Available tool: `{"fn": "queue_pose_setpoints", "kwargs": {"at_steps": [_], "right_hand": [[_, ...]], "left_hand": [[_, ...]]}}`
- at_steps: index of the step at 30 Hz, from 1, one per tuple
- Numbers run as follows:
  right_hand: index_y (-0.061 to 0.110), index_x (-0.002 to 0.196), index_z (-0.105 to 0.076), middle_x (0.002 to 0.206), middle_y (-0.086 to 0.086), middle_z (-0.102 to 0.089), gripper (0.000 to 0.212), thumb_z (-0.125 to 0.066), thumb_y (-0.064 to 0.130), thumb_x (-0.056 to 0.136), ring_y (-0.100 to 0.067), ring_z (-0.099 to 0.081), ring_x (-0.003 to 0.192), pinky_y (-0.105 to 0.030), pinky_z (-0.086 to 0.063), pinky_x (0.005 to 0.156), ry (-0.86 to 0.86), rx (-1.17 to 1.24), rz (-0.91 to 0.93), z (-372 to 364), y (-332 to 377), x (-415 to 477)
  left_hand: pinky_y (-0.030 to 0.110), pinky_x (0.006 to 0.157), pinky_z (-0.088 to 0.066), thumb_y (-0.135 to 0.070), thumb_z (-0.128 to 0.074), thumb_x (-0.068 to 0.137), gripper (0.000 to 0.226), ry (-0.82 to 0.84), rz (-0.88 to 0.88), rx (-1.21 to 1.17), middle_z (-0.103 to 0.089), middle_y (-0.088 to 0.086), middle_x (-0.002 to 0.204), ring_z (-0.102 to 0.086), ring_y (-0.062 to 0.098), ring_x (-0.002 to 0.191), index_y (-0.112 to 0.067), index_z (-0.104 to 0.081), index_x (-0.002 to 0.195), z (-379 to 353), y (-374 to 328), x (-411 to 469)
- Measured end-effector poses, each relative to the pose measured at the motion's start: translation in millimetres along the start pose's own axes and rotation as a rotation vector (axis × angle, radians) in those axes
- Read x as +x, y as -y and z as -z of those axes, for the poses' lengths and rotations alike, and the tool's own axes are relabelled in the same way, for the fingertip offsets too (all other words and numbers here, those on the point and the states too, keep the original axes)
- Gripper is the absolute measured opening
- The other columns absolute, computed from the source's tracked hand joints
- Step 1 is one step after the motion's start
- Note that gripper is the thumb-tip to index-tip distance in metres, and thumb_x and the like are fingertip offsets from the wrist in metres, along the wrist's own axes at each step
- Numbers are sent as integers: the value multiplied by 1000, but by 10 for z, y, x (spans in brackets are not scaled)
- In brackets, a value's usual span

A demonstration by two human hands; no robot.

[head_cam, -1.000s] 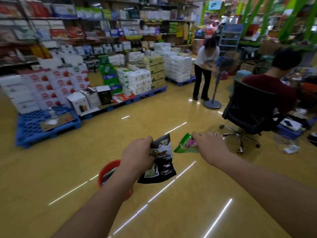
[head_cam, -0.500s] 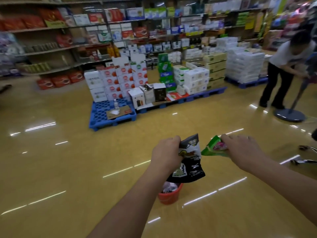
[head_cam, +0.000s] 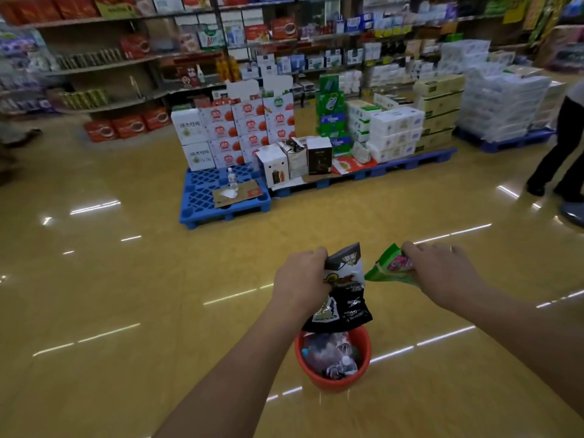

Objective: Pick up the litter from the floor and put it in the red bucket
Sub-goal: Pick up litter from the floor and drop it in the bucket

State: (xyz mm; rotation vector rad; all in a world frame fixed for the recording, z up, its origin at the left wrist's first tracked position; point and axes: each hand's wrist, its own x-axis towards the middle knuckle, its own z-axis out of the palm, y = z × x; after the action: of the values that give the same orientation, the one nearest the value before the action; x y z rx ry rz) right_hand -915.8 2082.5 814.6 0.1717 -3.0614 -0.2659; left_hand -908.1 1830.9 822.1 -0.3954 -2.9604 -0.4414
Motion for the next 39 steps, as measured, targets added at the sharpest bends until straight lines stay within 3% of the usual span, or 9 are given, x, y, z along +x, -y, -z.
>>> {"fn": "queue_pose_setpoints", "kwargs": {"at_steps": [18,22,30,39], "right_hand": [[26,117,-38,114,3,-59,32,-54,17,90,-26,-53,109,-48,-40,96,98,61,206,-580,202,1842],[24,117,-38,112,0,-59,33,-55,17,90,-27,-54,108,-49,-41,95,133,93,276,-846,188,2308],[22,119,-41,110,-2,-61,37,-57,15,86,-29,-54,104,-47,-44,91,209,173,348,-1617,252,2866],[19,114,-40,104,-4,-60,30,-56,18,89,-28,-53,93,-37,-36,70,289,224,391,-2976,580,2991]], "left_hand": [[39,64,-50,-32,-73,80,34,47,222,11,-59,0,93,-55,24,88,-18,-49,100,-576,679,1203],[36,60,-45,-34,-72,81,33,69,290,13,-59,0,93,-55,24,87,-18,-47,98,-878,771,1494],[33,58,-41,-36,-73,81,34,123,422,-47,-58,1,90,-53,23,82,-19,-48,96,-1649,906,1744],[37,62,-47,-29,-74,78,32,194,479,-127,-58,3,88,-52,25,83,-16,-53,98,-2963,1304,1657]]}}
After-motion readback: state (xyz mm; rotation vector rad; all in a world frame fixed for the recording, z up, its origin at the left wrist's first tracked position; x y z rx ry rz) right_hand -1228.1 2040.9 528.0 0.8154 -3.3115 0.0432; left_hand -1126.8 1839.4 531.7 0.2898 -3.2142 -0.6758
